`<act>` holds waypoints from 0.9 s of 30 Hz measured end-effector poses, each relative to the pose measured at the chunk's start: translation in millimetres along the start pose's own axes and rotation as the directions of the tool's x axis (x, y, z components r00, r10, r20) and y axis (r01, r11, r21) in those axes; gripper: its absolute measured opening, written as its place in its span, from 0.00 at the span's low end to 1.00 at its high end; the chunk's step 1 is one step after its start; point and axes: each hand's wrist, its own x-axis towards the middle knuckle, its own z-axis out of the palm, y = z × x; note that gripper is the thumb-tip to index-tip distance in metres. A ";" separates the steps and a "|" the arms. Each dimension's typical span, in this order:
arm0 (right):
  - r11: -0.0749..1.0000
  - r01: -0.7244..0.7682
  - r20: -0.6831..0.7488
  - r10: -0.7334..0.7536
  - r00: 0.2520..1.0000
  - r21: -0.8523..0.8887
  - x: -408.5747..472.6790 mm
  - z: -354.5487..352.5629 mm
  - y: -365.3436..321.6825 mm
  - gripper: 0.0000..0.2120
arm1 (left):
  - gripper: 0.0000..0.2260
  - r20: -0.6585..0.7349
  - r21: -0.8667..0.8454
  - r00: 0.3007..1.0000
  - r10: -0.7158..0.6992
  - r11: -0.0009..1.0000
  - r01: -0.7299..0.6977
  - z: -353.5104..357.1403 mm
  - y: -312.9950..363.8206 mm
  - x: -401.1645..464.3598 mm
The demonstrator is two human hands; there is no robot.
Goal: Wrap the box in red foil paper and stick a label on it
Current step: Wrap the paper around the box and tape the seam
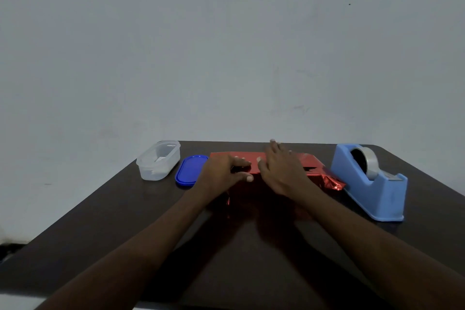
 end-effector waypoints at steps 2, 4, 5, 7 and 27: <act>0.998 0.013 0.068 -0.009 0.998 -0.058 1.7 13.2 3.7 0.28 | 0.16 0.003 -0.108 0.999 -0.045 0.993 0.045 -3.8 -2.8 0.3; 0.995 0.029 0.044 -0.025 0.999 -0.096 2.1 18.3 5.5 0.29 | 0.09 -0.021 -0.244 0.994 -0.106 0.965 0.098 -14.2 -9.7 1.9; 0.994 0.029 0.024 -0.027 0.999 -0.102 1.1 18.6 6.4 0.30 | 0.06 -0.075 -0.283 0.986 -0.147 0.951 0.120 -21.0 -11.9 2.7; 0.994 0.025 0.004 -0.025 1.000 -0.110 0.2 18.2 4.5 0.33 | 0.09 -0.250 -0.222 0.940 -0.232 0.959 0.177 -33.4 -20.2 9.1; 0.991 0.009 -0.064 -0.018 0.998 -0.136 -5.7 20.8 1.4 0.34 | 0.14 0.212 -0.577 0.655 -0.725 0.448 0.683 -46.8 -35.3 38.0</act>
